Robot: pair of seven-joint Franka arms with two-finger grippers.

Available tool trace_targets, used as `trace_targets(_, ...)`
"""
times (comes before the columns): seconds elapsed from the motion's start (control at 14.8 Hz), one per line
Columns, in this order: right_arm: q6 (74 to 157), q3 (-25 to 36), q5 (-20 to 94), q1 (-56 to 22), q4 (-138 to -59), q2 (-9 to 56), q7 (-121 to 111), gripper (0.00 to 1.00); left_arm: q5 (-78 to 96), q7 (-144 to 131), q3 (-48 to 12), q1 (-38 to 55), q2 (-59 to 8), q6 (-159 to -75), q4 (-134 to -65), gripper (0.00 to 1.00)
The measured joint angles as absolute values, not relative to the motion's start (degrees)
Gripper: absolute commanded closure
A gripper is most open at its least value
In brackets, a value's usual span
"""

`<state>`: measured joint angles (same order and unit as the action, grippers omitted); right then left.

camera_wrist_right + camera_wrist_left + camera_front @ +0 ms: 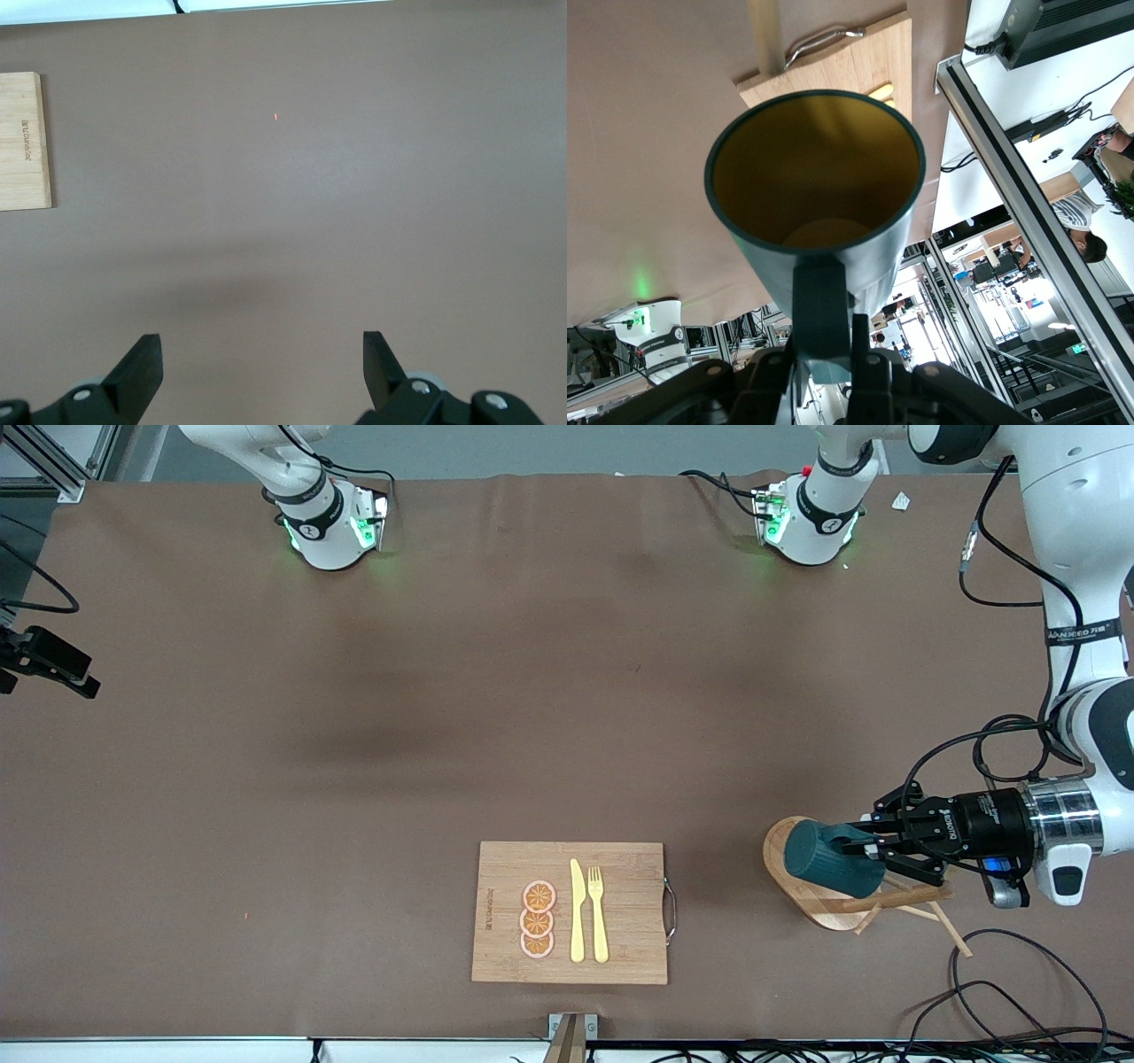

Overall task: Pass cup and hang on rack
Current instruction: 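Hang the mug on a rack peg with the left gripper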

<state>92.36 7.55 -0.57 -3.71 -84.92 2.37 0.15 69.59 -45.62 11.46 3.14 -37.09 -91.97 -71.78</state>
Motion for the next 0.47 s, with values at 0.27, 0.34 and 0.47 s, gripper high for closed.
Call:
trace_targets(0.27, 92.35, 7.55, -0.57, -3.71, -84.93, 2.37, 0.15, 0.00, 69.59, -44.11, 11.46, 2.24, -38.48, -91.90, -71.78, 1.00)
trace_targets(0.34, 92.34, 7.55, -0.57, -3.71, -84.93, 2.34, 0.15, 0.00, 69.59, -44.09, 11.46, 2.21, -38.63, -91.90, -71.78, 1.00)
trace_targets(0.47, 92.34, 7.54, -0.57, -3.71, -84.92, 2.19, 0.15, 0.00, 69.59, -44.09, 11.45, 2.21, -38.76, -91.90, -71.78, 1.00)
